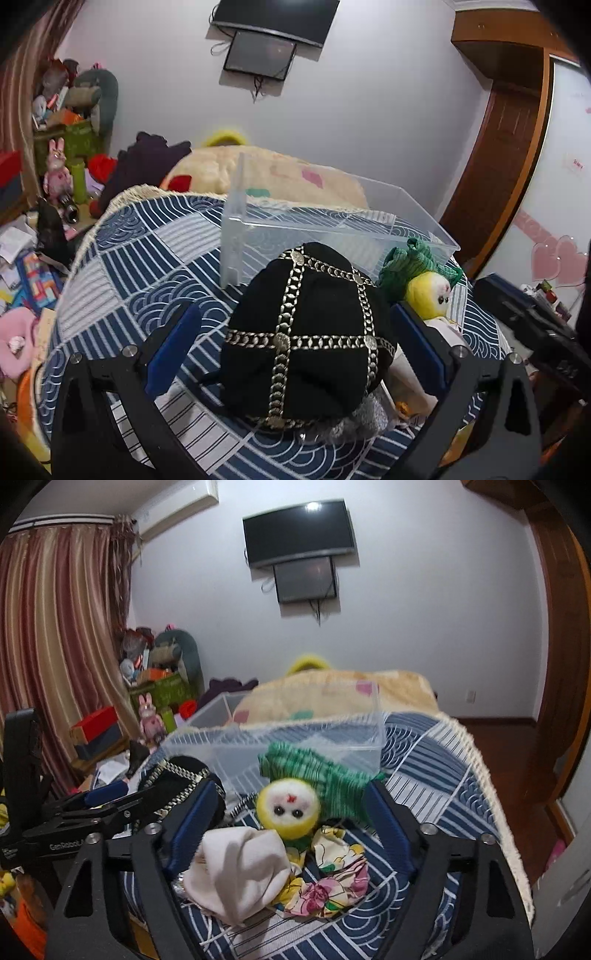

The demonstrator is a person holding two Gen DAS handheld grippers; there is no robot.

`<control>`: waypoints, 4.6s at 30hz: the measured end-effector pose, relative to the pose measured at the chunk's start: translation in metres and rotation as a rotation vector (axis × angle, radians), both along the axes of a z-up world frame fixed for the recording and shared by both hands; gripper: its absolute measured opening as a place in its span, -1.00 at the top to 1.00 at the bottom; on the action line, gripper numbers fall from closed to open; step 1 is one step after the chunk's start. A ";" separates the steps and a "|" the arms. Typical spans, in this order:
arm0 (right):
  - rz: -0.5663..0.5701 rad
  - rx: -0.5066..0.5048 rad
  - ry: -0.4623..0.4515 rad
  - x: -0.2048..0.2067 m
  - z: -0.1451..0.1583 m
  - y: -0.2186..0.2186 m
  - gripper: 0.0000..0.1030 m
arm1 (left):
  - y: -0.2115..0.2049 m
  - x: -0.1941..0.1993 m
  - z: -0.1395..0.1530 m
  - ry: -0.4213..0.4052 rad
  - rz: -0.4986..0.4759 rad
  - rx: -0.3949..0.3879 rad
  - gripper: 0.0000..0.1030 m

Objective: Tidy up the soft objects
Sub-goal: 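Grasp the black chain-trimmed hat with the left tool while the right tool grasps the yellow fuzzy ball, then carry the hat into the clear box and open the left tool while the right drops the ball in, then grasp the bag of gray gloves with the left tool while the right tool grasps the white cloth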

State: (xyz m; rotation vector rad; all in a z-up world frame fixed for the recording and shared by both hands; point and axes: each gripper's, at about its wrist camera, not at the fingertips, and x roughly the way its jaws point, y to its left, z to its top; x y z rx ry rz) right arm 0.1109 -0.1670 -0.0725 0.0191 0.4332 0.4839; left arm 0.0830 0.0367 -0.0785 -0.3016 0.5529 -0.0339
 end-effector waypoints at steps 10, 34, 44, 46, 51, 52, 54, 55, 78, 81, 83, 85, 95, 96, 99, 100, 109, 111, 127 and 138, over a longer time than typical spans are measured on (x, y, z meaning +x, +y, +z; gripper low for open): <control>0.027 -0.035 0.125 0.024 -0.021 0.017 -0.01 | -0.006 0.008 -0.008 0.011 -0.033 0.003 -0.43; 0.015 0.018 0.052 0.004 0.005 -0.007 0.20 | 0.007 -0.027 0.037 -0.145 0.016 0.058 0.33; -0.004 0.020 -0.022 0.007 0.035 -0.015 0.20 | 0.022 -0.006 0.071 -0.174 -0.058 -0.042 0.33; -0.013 0.012 -0.034 0.011 0.040 -0.016 0.20 | 0.024 0.006 0.077 -0.170 -0.053 -0.036 0.33; -0.019 -0.011 -0.065 0.028 0.057 -0.011 0.20 | 0.028 0.041 0.086 -0.141 -0.058 -0.032 0.33; -0.020 -0.018 -0.069 0.032 0.059 -0.009 0.20 | 0.028 0.046 0.087 -0.135 -0.056 -0.030 0.33; -0.015 -0.029 -0.070 0.043 0.062 -0.005 0.20 | 0.029 0.058 0.088 -0.126 -0.048 -0.021 0.32; -0.014 -0.033 -0.068 0.044 0.063 -0.003 0.20 | 0.030 0.066 0.088 -0.120 -0.038 -0.014 0.32; 0.043 -0.185 0.171 0.111 0.015 0.024 0.18 | 0.012 0.143 0.038 0.147 -0.084 0.062 0.26; 0.050 -0.182 0.179 0.111 0.017 0.023 0.16 | 0.012 0.135 0.046 0.132 -0.085 0.080 0.14; 0.052 -0.180 0.176 0.110 0.020 0.021 0.04 | 0.011 0.127 0.053 0.109 -0.085 0.099 0.02; 0.052 -0.172 0.164 0.110 0.023 0.020 -0.09 | 0.009 0.117 0.060 0.082 -0.085 0.126 -0.06; 0.039 -0.155 0.030 0.065 0.052 0.005 -0.40 | -0.001 0.059 0.069 -0.008 -0.078 0.208 -0.60; 0.041 -0.152 0.023 0.060 0.053 0.005 -0.40 | -0.002 0.053 0.068 -0.011 -0.078 0.213 -0.63; 0.052 -0.138 0.014 0.048 0.053 0.001 -0.44 | -0.006 0.042 0.061 -0.004 -0.086 0.223 -0.70; 0.053 -0.134 0.015 0.045 0.053 0.001 -0.44 | -0.007 0.039 0.057 0.000 -0.089 0.227 -0.72; 0.074 -0.116 0.051 0.017 0.026 -0.005 -0.44 | -0.017 0.022 0.017 0.090 -0.106 0.222 -0.79; 0.087 -0.112 0.077 0.013 0.017 -0.003 -0.44 | -0.021 0.018 0.006 0.110 -0.117 0.221 -0.79; 0.169 -0.133 0.205 0.004 -0.038 0.023 -0.39 | -0.031 -0.002 -0.045 0.190 -0.153 0.176 -0.61; 0.172 -0.093 0.155 -0.009 -0.026 0.015 0.53 | -0.040 -0.016 -0.031 0.132 -0.167 0.205 0.47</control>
